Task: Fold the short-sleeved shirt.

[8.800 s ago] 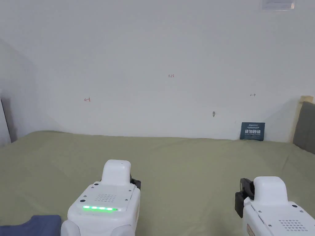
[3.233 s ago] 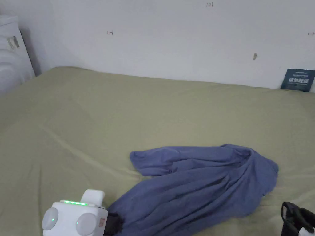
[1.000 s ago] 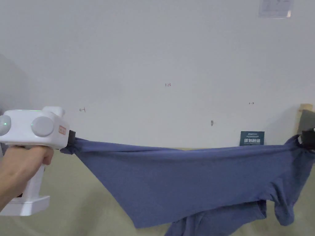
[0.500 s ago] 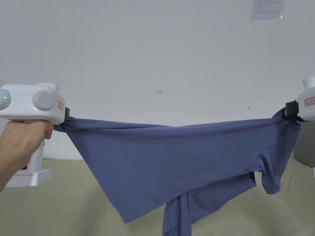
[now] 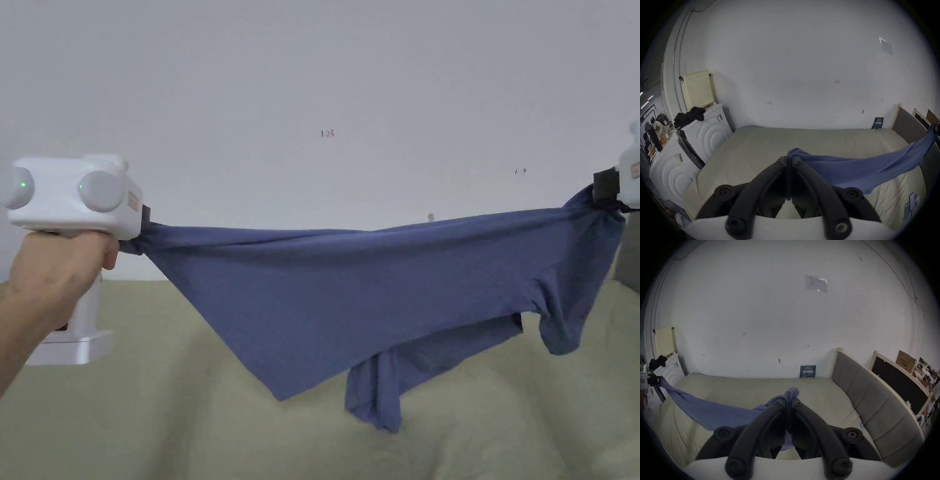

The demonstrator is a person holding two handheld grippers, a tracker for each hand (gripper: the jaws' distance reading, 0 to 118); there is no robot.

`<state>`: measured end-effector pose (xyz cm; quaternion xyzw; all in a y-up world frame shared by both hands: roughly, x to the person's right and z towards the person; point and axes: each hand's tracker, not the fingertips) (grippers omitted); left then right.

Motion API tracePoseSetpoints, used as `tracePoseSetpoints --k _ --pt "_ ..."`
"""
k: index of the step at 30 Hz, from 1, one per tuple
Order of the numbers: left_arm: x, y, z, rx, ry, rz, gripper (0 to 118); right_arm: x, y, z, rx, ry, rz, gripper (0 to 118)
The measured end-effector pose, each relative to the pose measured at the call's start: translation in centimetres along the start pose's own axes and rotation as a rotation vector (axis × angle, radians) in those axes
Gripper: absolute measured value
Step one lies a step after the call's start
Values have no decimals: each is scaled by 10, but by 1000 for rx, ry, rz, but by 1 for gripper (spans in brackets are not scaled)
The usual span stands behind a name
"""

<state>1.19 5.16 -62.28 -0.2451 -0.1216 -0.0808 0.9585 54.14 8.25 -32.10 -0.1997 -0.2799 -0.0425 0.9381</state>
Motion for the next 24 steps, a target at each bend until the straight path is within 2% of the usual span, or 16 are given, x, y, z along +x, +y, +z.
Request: tracePoseSetpoints --k 3,6,10,13,17,21,24 --pt "2 -37 -15 -48 -14 -14 4 3 -42 -9 -53 19 -25 7" --pt "1 -83 -23 -123 -42 -44 4 5 -94 -10 -115 23 11 8" --pt "-6 -154 -14 -188 -67 -44 4 10 -175 13 -192 51 -9 8" --pt "-12 -206 7 -213 -91 -39 4 13 -231 42 -251 66 -26 8" --pt "-29 -269 41 -286 -149 4 4 19 -295 92 -288 92 -100 8" --pt "-50 -324 71 -314 -133 16 4 24 -350 142 -323 96 -110 8" --pt "-62 -355 91 -348 -143 49 4 32 -379 173 -344 96 -165 8"
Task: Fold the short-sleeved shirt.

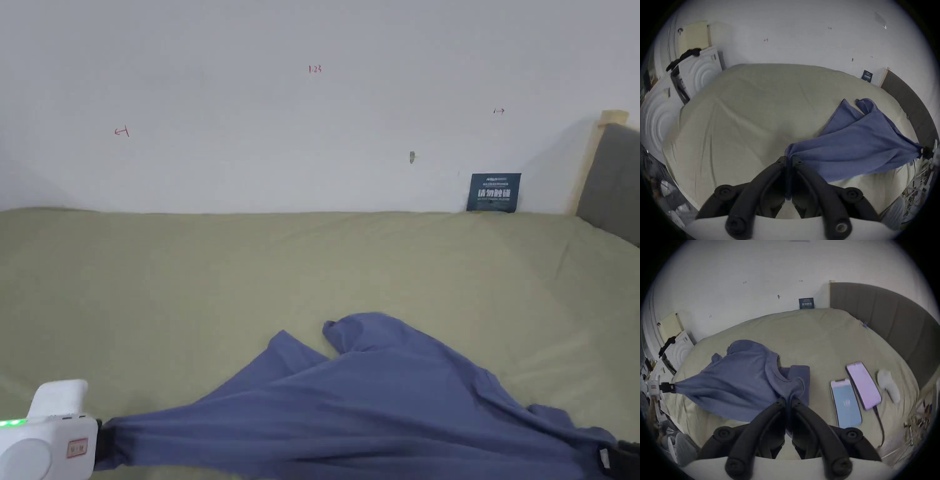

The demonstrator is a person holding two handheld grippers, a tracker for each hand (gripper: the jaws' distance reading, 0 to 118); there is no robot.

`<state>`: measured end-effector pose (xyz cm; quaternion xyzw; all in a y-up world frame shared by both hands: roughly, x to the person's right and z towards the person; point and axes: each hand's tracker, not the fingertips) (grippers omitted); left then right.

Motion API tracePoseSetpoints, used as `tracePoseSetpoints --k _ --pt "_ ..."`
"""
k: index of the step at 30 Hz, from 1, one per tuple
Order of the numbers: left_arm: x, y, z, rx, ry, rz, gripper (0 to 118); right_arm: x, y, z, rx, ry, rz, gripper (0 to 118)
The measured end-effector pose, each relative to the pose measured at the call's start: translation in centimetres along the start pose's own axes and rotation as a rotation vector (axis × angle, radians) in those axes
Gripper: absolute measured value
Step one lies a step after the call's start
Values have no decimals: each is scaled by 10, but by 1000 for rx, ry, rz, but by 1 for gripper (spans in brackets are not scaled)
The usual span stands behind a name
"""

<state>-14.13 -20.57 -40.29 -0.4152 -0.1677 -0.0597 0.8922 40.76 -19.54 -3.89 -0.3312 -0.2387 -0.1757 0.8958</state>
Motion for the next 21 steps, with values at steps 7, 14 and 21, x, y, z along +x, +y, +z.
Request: tracePoseSetpoints --k 7,14,21 --pt "-13 -46 13 -57 -26 24 4 8 -45 20 -44 -7 -19 8" --pt "-14 -51 10 -67 -45 30 23 6 -42 11 -66 -8 -36 41" --pt "6 -50 51 79 -84 90 116 -22 -25 36 9 45 -18 97"
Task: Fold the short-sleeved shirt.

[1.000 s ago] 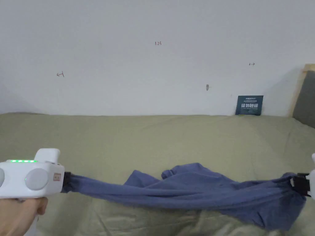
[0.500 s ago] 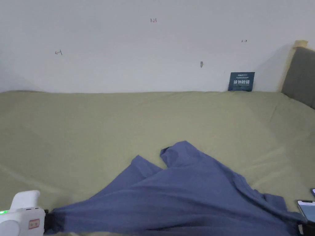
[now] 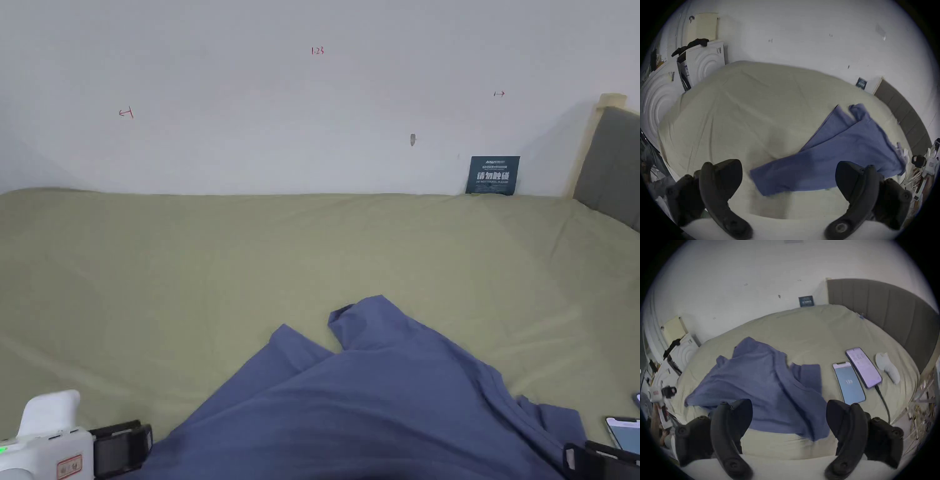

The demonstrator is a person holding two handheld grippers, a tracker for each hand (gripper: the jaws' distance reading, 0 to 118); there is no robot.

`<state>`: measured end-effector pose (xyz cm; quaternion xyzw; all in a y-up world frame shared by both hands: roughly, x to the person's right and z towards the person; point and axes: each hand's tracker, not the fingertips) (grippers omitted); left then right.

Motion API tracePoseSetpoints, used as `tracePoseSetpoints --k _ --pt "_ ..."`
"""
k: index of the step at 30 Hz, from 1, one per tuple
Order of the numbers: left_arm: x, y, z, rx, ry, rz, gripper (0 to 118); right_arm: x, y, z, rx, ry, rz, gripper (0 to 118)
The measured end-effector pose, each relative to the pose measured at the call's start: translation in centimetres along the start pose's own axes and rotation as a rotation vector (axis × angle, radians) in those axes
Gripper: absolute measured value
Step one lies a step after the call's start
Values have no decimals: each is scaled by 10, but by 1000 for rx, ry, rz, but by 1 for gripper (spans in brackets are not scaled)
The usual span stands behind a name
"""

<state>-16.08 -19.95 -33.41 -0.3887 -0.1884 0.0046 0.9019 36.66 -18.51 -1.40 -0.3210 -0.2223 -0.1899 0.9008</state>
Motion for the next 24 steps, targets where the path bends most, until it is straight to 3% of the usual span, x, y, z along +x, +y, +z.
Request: tracePoseSetpoints --k 2,4,6,7,9,11,15,16,24 --pt "18 11 23 67 -34 -25 116 -25 4 8 79 -10 95 96" --pt "41 14 47 137 -30 -51 111 -53 9 23 182 -15 139 95" --pt "60 15 72 249 -60 -69 93 -82 7 39 285 22 130 93" --pt "74 13 85 299 -51 -90 67 -97 6 47 333 37 122 73" --pt "93 6 102 379 -15 -139 3 -123 4 60 416 44 141 1" --pt "111 -6 113 397 -6 -123 0 -144 -10 62 496 11 227 1" --pt "123 -21 130 397 -59 -95 0 -169 -25 68 513 20 242 1" --pt "121 -21 134 424 -34 -155 0 -173 -29 67 512 19 249 1" --pt "68 -31 136 348 86 -199 0 -194 -41 68 490 43 272 1"
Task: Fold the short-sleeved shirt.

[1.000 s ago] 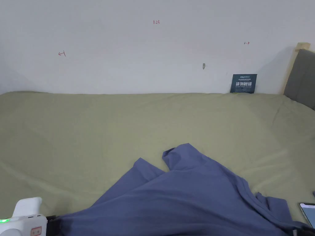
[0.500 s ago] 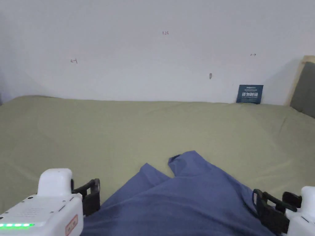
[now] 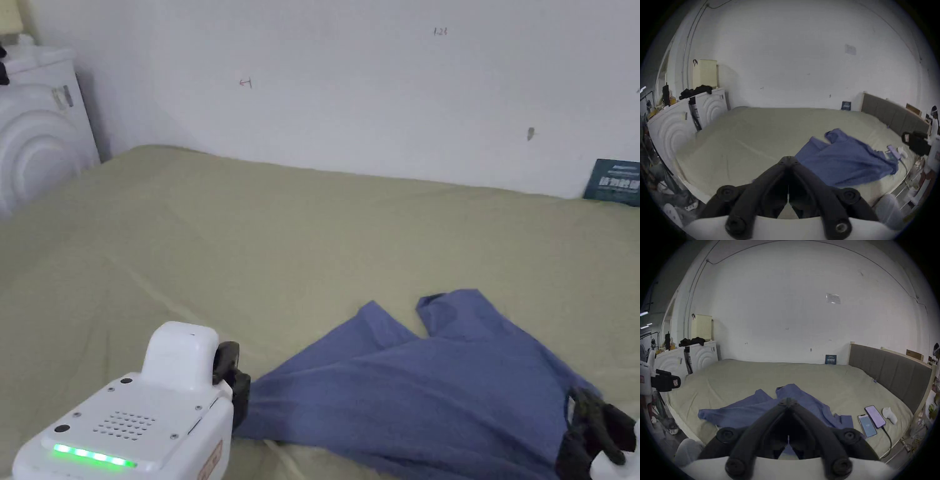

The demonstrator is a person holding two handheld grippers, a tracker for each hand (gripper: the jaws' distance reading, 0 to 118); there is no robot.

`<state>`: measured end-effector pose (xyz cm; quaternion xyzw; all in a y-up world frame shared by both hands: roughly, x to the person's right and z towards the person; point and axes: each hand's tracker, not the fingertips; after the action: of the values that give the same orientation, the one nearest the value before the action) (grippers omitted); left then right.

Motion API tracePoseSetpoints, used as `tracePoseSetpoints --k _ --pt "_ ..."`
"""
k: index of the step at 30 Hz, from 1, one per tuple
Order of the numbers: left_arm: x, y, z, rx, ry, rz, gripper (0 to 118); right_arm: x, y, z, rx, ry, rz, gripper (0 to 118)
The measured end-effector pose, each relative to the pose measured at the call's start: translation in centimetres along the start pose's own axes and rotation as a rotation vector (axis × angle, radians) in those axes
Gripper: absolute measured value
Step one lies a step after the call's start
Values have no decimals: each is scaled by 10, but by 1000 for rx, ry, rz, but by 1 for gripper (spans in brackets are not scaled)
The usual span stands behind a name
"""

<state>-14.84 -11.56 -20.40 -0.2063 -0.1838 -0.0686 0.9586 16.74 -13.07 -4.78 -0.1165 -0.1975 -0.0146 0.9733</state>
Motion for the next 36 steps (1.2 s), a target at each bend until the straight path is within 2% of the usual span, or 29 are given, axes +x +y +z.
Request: tracePoseSetpoints --k 5,9,13,14,15,16,17,18,25,27,28,29,30,31,32,33,35,36 --pt "-54 -27 -31 -176 30 40 0 -9 -17 -16 -75 48 -8 1" --pt "-88 -48 -76 -327 -45 160 0 -18 -29 -27 -135 62 1 1" --pt "-108 -65 -130 -459 -55 182 1 -26 -39 -38 -191 80 13 1" --pt "-112 -67 -140 -447 -65 204 10 -26 -41 -41 -203 78 24 1" --pt "-116 -68 -152 -450 -71 216 34 -27 -43 -44 -215 78 31 1" --pt "-118 -68 -164 -471 -71 222 87 -27 -45 -47 -228 77 33 1" --pt "-119 -69 -174 -495 -68 211 117 -27 -46 -50 -235 75 32 1" --pt "-118 -72 -185 -509 -63 203 117 -26 -47 -53 -244 74 28 1" --pt "-98 -91 -231 -617 -4 105 112 -20 -54 -70 -292 73 12 1" --pt "-91 -91 -229 -611 10 100 98 -17 -57 -74 -309 70 21 1" --pt "-89 -88 -224 -602 6 91 86 -14 -58 -77 -313 65 22 1" --pt "-92 -83 -217 -571 -16 81 62 -10 -59 -80 -322 61 19 1" --pt "-91 -80 -212 -539 -41 94 23 -5 -60 -85 -333 60 15 1" --pt "-93 -79 -209 -525 -106 135 2 0 -60 -93 -351 46 6 1" --pt "-98 -74 -206 -551 -160 245 2 7 -59 -102 -371 40 -2 1" --pt "-102 -69 -202 -543 -142 270 1 14 -56 -112 -395 37 -4 1" --pt "-101 -64 -198 -521 -83 169 2 33 -51 -140 -405 41 -10 1" --pt "-102 -62 -198 -524 -82 170 2 43 -47 -157 -411 35 -14 1"
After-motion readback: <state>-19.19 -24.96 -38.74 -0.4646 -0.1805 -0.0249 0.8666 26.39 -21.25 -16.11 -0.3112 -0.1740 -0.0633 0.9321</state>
